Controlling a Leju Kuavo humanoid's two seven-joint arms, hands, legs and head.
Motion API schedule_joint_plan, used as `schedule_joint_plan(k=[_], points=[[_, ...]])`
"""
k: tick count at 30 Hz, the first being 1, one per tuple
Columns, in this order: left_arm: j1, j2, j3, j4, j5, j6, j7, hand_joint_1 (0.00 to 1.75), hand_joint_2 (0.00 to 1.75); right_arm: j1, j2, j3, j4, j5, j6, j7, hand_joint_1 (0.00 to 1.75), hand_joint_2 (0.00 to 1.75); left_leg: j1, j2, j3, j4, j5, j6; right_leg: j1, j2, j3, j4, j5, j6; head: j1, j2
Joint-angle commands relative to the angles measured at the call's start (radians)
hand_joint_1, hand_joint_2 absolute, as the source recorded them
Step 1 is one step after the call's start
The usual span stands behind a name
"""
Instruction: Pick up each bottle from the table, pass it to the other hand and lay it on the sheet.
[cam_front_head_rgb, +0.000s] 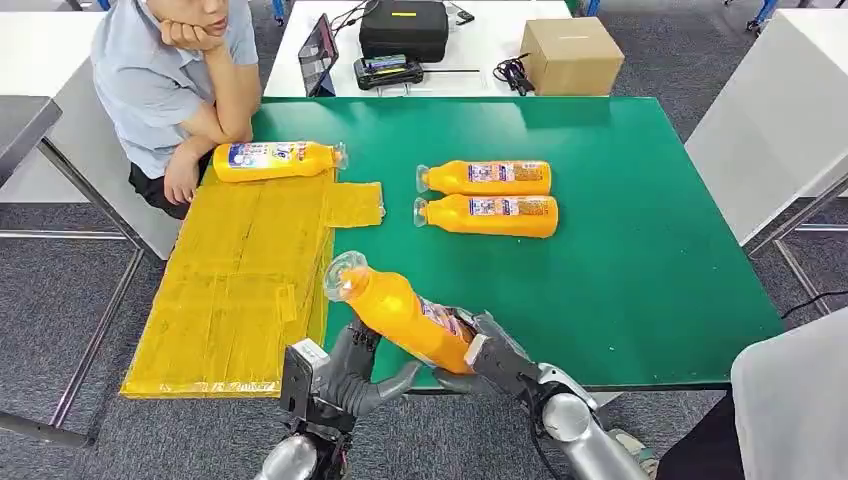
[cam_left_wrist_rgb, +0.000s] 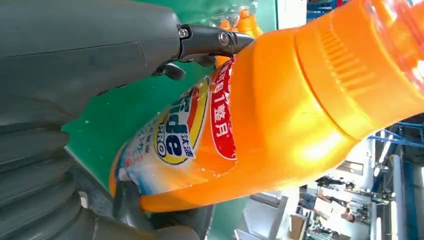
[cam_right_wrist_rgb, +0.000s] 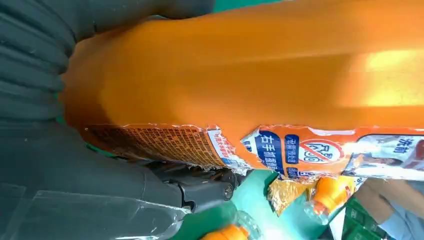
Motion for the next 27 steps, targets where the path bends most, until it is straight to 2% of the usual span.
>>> schedule_joint_plan(k=[1, 2, 3, 4, 5, 6, 27], points=[[-0.07, -0.003, -0.024, 0.077, 0.015, 0.007, -0.01, 0.0, 1.75, -0.082, 0.0, 0.075, 0.151, -0.001, -0.002, -0.002, 1.75, 1.75, 0.002, 0.001, 0.003, 0.0, -0.001, -0.002, 0.002, 0.001, 0.003, -0.001, 0.0, -0.002, 0.0, 0.0], [-0.072, -0.004, -0.025, 0.079, 0.02, 0.007, -0.01, 0.0, 1.75, -0.085, 0.001, 0.079, 0.155, -0.001, -0.004, -0.002, 1.75, 1.75, 0.001, 0.0, 0.002, 0.0, 0.0, -0.001, 0.001, 0.0, 0.002, -0.001, 0.0, -0.002, 0.0, 0.0], [-0.073, -0.004, -0.025, 0.079, 0.02, 0.007, -0.01, 0.21, 1.75, -0.086, 0.002, 0.079, 0.155, -0.001, -0.004, -0.002, 1.69, 1.75, 0.002, 0.001, 0.003, 0.0, -0.001, -0.002, 0.002, 0.0, 0.003, -0.001, 0.0, -0.003, 0.0, 0.0], [-0.077, -0.006, -0.026, 0.087, 0.035, -0.001, -0.007, 1.5, 1.75, -0.095, 0.004, 0.085, 0.164, -0.001, -0.006, -0.002, 1.69, 1.75, 0.002, 0.001, 0.002, 0.0, -0.001, -0.002, 0.002, 0.0, 0.003, -0.001, 0.0, -0.002, 0.0, 0.0], [-0.078, -0.005, -0.028, 0.089, 0.038, -0.003, -0.007, 1.54, 1.75, -0.098, 0.004, 0.087, 0.166, -0.001, -0.007, -0.002, 1.69, 1.75, 0.001, 0.001, 0.002, 0.0, 0.0, -0.001, 0.001, 0.001, 0.002, -0.001, 0.0, -0.002, 0.0, 0.0], [-0.078, -0.006, -0.028, 0.091, 0.046, -0.007, -0.006, 1.73, 1.75, -0.102, 0.005, 0.089, 0.168, -0.002, -0.006, -0.002, 1.71, 1.75, 0.002, 0.002, 0.003, 0.0, -0.001, -0.002, 0.002, 0.001, 0.003, -0.001, 0.0, -0.003, 0.0, 0.0], [-0.09, -0.002, -0.043, 0.097, 0.112, -0.039, 0.02, 1.75, 1.75, -0.14, 0.01, 0.129, 0.185, 0.035, -0.047, 0.016, 1.75, 1.75, 0.001, 0.002, 0.001, 0.001, -0.001, -0.002, 0.001, 0.001, 0.002, 0.0, 0.0, -0.002, 0.0, 0.0]])
